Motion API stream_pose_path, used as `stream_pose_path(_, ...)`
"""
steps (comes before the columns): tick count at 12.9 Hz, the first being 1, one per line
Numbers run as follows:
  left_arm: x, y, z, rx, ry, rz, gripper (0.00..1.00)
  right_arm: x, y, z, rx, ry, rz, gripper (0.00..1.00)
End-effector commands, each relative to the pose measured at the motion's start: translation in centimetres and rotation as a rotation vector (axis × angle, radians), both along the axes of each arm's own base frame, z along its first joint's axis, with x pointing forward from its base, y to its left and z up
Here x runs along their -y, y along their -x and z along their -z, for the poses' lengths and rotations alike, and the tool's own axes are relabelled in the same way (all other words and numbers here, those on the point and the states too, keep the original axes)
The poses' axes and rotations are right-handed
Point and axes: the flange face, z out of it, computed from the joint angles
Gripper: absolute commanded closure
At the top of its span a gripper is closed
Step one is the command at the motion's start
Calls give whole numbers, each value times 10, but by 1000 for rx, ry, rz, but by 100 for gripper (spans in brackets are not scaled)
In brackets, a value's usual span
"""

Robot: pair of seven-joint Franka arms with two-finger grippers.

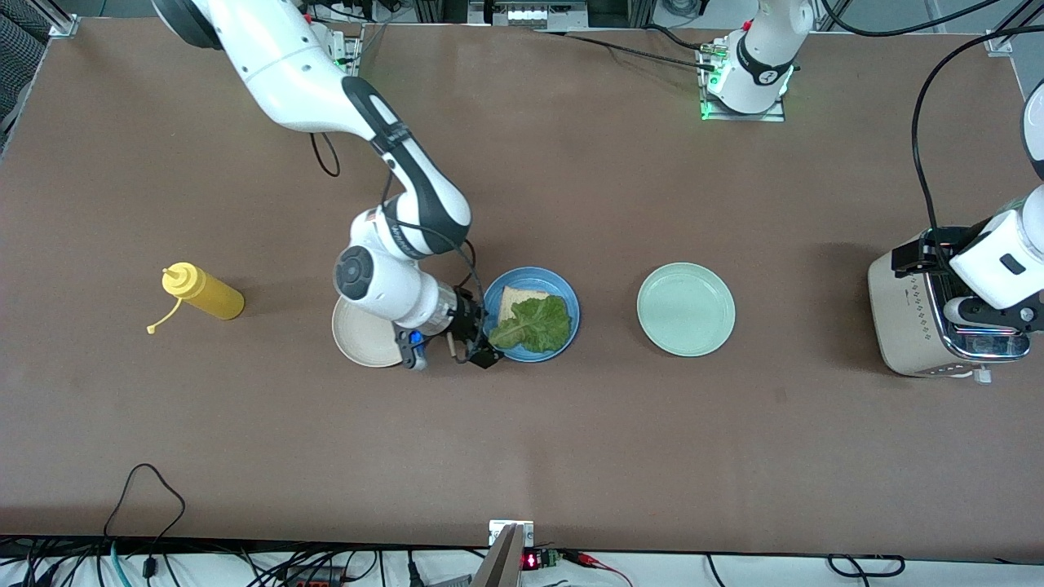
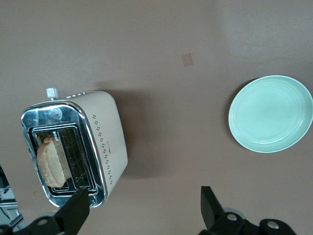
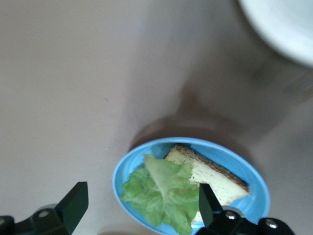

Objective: Make sandwich in blue plate with both arms
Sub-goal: 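Open the right gripper and draw it back beside the yellow bottle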

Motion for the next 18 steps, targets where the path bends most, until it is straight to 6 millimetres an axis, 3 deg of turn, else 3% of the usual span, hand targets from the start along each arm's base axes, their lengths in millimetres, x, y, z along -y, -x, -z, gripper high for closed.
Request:
stream_pose_path(1,1,10,-6,10,10,-12,0,41,-7,-67,19,3,-126,0)
stream_pose_path(5,2,18,-15,1,9,-13,0,129,-11,-145,4,-13,-337,0)
stream_pose_path(9,6,20,-19,4,8,-7,0,207,20,-209,30,27,-588,0)
stream_pose_path(13,7,21,-20,-4,9,-7,0,306,75,-249,93,99,-900,0)
stream_pose_path(15,11,22,-19,-7,33,-7,0,355,101,-257,145,128,-1047,0)
stream_pose_path(18,12,23,-20,-13,35,-7,0,430,120,-260,211,161,-1276,0)
